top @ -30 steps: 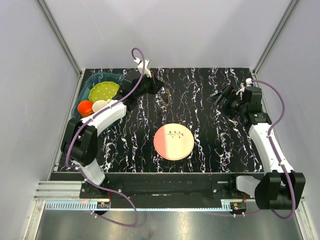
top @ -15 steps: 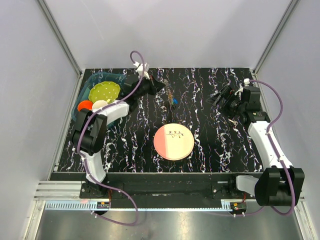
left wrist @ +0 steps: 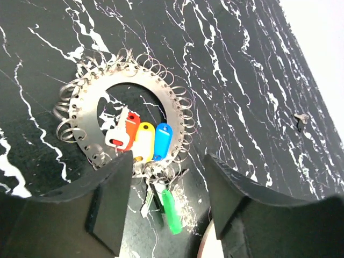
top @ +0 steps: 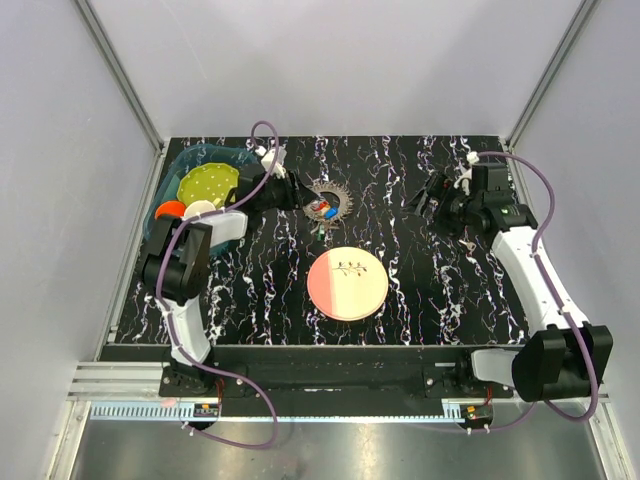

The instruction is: Remove the keys from the keyring

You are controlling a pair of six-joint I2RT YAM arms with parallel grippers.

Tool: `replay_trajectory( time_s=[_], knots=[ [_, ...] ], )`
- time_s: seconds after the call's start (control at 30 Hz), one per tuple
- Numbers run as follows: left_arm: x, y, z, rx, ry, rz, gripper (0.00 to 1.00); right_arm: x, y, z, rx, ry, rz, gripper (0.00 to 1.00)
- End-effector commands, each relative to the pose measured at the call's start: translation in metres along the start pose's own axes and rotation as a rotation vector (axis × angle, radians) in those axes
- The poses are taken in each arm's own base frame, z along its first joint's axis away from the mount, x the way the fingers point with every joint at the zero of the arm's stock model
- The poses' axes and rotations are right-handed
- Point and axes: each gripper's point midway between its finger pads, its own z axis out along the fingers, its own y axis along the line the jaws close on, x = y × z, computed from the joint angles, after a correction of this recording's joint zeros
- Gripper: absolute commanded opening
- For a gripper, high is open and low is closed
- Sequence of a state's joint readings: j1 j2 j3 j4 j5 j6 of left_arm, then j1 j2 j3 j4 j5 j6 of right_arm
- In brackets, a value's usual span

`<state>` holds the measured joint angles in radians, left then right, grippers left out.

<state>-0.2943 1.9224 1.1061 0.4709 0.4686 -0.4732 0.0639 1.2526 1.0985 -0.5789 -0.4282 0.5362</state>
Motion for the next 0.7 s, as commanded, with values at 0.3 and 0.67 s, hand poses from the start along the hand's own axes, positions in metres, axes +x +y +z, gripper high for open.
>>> replay_trajectory(
  time_s=[0.3, 0.67],
  knots=[
    [-0.083, -0.121, -0.117, 0.091, -0.167, 0.259, 0.99, 0.011, 0.089, -0.046, -0.091, -0.104, -0.259, 1.00],
    [-0.044, -0.178, -0.234, 0.177, -0.209, 0.325, 0.99, 0.006, 0.098, -0.082, -0.198, -0.287, -0.299, 1.00]
  ],
)
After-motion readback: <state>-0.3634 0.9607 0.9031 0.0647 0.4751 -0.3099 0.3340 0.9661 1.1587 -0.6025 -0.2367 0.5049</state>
